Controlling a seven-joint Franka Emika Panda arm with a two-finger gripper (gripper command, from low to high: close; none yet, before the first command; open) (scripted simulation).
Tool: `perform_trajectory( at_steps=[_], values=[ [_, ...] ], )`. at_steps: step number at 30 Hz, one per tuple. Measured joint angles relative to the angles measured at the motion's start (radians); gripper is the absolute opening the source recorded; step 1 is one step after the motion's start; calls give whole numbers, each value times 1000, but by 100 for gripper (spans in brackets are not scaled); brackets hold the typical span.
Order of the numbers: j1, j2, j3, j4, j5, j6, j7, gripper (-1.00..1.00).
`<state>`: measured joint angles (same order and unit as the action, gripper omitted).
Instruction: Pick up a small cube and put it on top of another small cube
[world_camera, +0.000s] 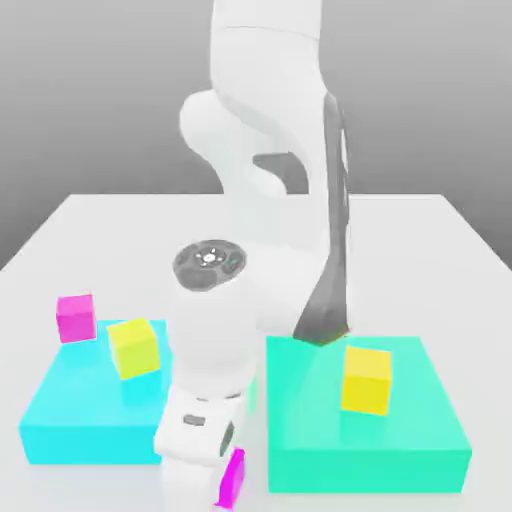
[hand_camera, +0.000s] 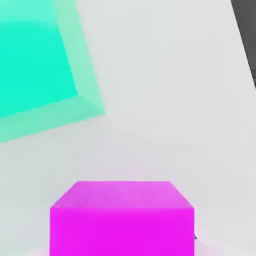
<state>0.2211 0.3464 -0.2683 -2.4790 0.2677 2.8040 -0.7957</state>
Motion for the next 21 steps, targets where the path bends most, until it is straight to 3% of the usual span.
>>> perform_trajectory(
  at_steps=[3, 11, 21],
  values=[
    [14, -101, -47, -27, -69, -74, 17, -100],
    [-190, -361, -173, -129, -225, -229, -375, -100],
    [-415, -699, -313, -271, -540, -386, -807, -100]
  ],
)
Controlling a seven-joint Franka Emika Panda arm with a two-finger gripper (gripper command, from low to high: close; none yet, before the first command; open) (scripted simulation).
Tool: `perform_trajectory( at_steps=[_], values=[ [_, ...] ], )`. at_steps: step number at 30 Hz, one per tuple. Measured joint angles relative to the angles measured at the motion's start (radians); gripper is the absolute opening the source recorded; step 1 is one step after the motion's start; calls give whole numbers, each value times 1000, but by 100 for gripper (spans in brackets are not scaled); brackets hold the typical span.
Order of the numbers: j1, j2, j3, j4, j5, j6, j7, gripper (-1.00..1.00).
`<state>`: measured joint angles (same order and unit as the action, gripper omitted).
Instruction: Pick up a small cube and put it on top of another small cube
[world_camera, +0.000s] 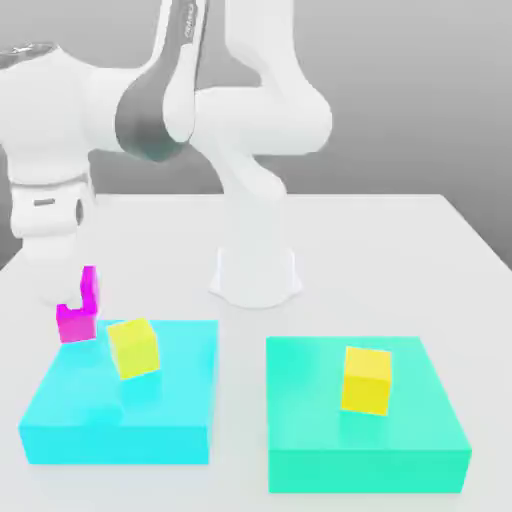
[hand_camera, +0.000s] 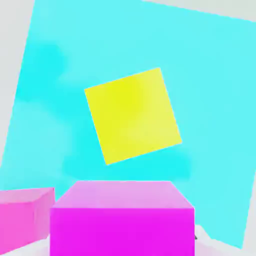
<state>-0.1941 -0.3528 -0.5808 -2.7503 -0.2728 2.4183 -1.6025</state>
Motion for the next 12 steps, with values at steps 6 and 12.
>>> perform_trajectory(
  at_steps=[6, 12],
  values=[
    [-49, -5, -82, -63, -82, 72, -146, -100],
    [-18, 112, -126, -88, -46, 212, -182, 100]
  ],
)
